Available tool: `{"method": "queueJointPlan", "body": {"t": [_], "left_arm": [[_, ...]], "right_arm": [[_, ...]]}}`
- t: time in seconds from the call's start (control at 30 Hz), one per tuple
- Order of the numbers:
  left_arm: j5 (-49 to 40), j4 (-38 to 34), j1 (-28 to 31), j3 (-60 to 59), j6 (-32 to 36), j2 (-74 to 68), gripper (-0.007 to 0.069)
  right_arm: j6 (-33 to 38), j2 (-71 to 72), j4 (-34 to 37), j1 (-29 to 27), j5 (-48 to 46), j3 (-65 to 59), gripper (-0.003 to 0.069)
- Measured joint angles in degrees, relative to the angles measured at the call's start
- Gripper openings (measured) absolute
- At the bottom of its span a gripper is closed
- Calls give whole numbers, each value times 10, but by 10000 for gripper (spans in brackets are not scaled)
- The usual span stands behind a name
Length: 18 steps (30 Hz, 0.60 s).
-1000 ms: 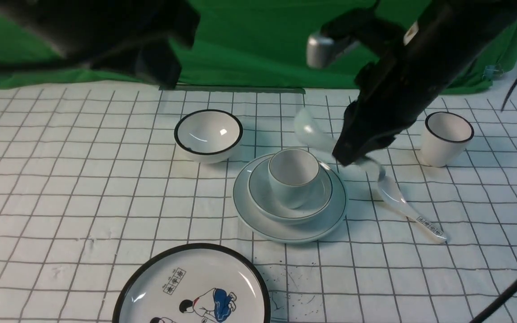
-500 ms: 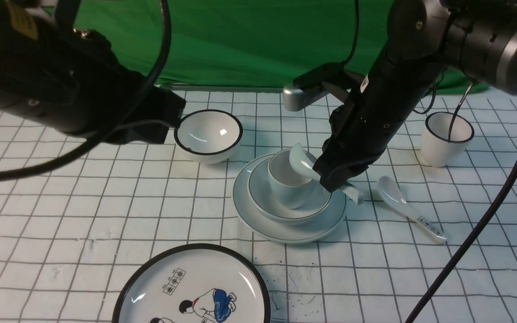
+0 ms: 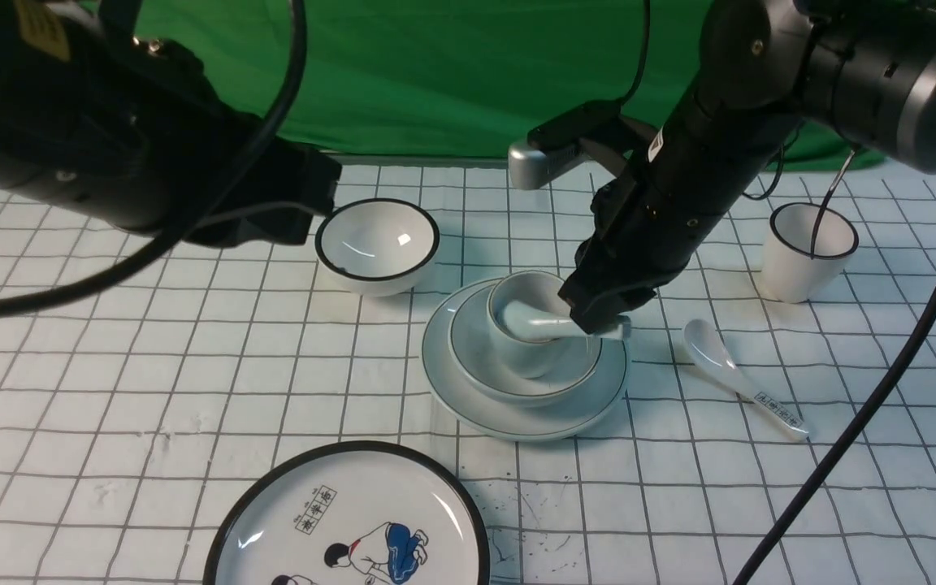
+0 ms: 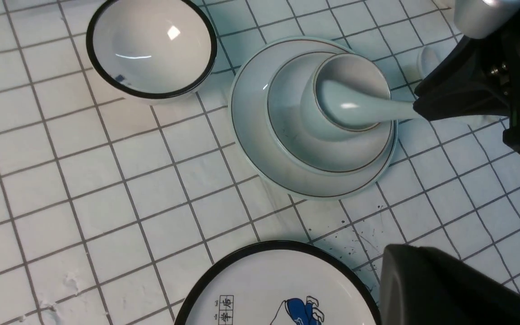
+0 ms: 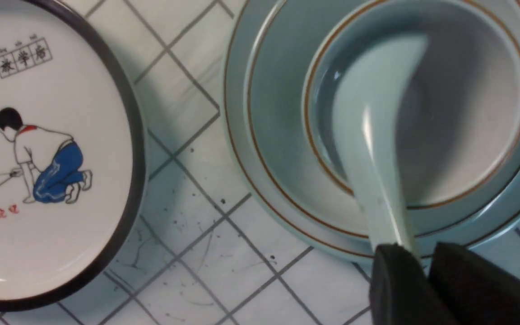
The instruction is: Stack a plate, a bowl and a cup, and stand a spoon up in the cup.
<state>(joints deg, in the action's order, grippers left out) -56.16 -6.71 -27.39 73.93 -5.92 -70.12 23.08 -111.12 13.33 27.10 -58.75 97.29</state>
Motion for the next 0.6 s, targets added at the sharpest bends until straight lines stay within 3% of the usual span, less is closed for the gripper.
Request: {"method": "queueJointPlan", "body": {"t": [0.27,0.5,0.6], "left_arm": [[1,-4,0,0,0,0,10],[1,-1,0,0,0,0,10],[1,2,0,0,0,2,10]], "right_arm": [[-3,2,-25,0,-24,22,164],[-108,92,-149,0,-81,159,165],[-148,192,-166,0,-81,189,165]]}}
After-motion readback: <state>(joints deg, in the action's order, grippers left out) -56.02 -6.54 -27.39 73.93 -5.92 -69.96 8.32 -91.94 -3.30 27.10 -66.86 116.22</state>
